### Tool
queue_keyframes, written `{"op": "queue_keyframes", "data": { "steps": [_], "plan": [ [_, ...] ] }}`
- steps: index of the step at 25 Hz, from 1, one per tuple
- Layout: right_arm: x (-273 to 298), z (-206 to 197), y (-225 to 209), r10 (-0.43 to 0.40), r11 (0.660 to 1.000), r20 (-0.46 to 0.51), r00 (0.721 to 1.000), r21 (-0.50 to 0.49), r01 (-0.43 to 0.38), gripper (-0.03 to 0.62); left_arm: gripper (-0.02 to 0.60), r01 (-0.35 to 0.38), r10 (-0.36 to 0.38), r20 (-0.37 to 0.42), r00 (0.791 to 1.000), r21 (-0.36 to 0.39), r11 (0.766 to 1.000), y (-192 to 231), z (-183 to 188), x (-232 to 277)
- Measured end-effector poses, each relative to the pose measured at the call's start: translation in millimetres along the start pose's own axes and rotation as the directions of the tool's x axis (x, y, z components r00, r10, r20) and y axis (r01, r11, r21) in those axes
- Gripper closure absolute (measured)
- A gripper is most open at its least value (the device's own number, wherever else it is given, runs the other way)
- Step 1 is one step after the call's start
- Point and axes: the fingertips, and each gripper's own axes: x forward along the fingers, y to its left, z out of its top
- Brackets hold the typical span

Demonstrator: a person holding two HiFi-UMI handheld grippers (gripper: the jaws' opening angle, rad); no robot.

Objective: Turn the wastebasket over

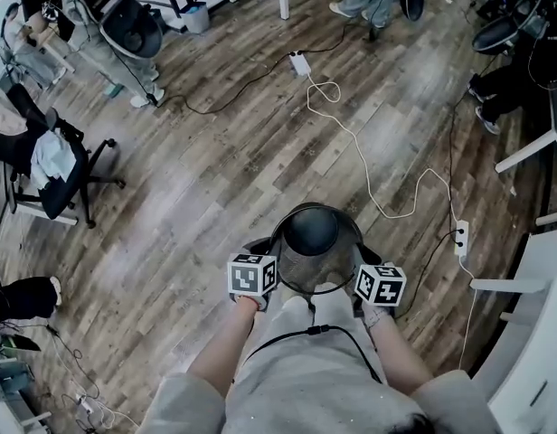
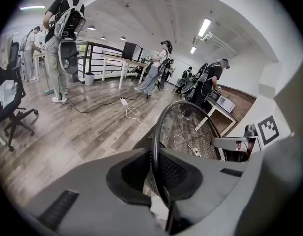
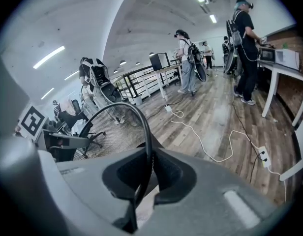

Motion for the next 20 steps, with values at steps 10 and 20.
{"op": "queue_keyframes", "data": {
  "steps": [10, 20],
  "plan": [
    [-30, 21, -12, 0.025, 0.999, 0.004, 1.0, -0.026, -0.025, 0.568, 0.548, -0.017, 0.017, 0.021, 1.0, -0.02, 1.0, -34, 10, -17],
    [-50, 22, -34, 0.068, 0.994, -0.05, 0.996, -0.077, -0.071, 0.569, 0.546, -0.057, 0.06, 0.026, 0.998, -0.104, 0.993, -68, -7, -23]
  ]
}}
